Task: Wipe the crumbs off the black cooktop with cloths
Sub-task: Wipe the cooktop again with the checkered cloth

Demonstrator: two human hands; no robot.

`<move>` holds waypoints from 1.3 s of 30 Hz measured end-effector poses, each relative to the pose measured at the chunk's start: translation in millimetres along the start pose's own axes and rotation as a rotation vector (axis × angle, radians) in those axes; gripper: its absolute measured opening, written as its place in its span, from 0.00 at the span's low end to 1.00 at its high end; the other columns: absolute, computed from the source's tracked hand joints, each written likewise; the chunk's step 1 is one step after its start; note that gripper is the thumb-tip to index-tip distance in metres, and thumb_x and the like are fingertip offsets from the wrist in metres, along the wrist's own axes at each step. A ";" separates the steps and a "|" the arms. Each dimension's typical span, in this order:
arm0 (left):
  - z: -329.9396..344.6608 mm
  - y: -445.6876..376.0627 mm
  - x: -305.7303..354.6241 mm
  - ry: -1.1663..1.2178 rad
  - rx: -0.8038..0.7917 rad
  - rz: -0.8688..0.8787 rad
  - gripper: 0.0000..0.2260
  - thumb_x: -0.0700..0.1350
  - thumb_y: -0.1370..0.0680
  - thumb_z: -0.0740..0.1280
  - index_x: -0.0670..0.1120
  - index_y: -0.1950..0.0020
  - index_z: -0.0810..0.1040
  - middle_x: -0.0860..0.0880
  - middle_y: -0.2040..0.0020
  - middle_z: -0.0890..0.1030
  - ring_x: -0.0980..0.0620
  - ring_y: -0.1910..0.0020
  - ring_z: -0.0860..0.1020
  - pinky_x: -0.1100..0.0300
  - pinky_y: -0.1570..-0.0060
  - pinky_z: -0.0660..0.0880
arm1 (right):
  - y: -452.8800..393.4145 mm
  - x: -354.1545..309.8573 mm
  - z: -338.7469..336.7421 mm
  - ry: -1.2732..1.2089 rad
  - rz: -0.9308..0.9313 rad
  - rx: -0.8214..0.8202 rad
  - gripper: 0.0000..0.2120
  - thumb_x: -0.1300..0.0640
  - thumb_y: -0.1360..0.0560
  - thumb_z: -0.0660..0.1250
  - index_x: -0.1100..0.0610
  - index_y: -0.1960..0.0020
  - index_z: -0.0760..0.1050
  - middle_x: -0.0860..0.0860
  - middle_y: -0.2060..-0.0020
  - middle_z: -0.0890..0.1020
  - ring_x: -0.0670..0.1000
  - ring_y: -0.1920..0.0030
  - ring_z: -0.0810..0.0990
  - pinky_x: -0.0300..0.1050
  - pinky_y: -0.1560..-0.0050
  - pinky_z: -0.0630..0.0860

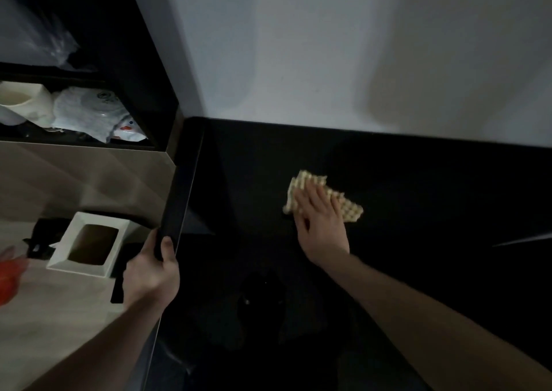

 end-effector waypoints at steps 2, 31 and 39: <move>0.1 -0.6 -3.0 -0.012 -0.010 -0.029 0.18 0.55 0.16 0.55 0.54 0.29 0.73 0.38 0.45 0.84 0.31 0.44 0.80 0.42 0.45 0.77 | 66.0 -8.2 8.7 0.001 -0.069 -0.049 0.29 0.51 0.14 0.56 0.41 0.15 0.54 0.44 0.14 0.50 0.49 0.14 0.43 0.54 0.14 0.46; 1.9 3.7 1.9 0.002 -0.035 -0.029 0.17 0.53 0.15 0.55 0.54 0.28 0.72 0.37 0.46 0.83 0.30 0.45 0.79 0.39 0.44 0.76 | -29.2 106.7 -40.9 0.078 0.209 -0.050 0.27 0.52 0.12 0.56 0.44 0.15 0.56 0.48 0.14 0.52 0.58 0.14 0.47 0.64 0.15 0.43; -4.0 8.4 5.3 -0.042 -0.057 -0.048 0.18 0.54 0.15 0.55 0.51 0.28 0.72 0.33 0.45 0.83 0.28 0.43 0.78 0.39 0.42 0.75 | 189.1 57.5 -22.4 -0.122 0.129 -0.048 0.28 0.54 0.14 0.57 0.37 0.16 0.56 0.39 0.15 0.51 0.45 0.14 0.42 0.51 0.14 0.47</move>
Point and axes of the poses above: each hand's wrist, its own y-axis away from the middle knuckle, its own z-axis out of the palm, x = y × z, the point moved 10 cm from there along -y, towards the middle knuckle
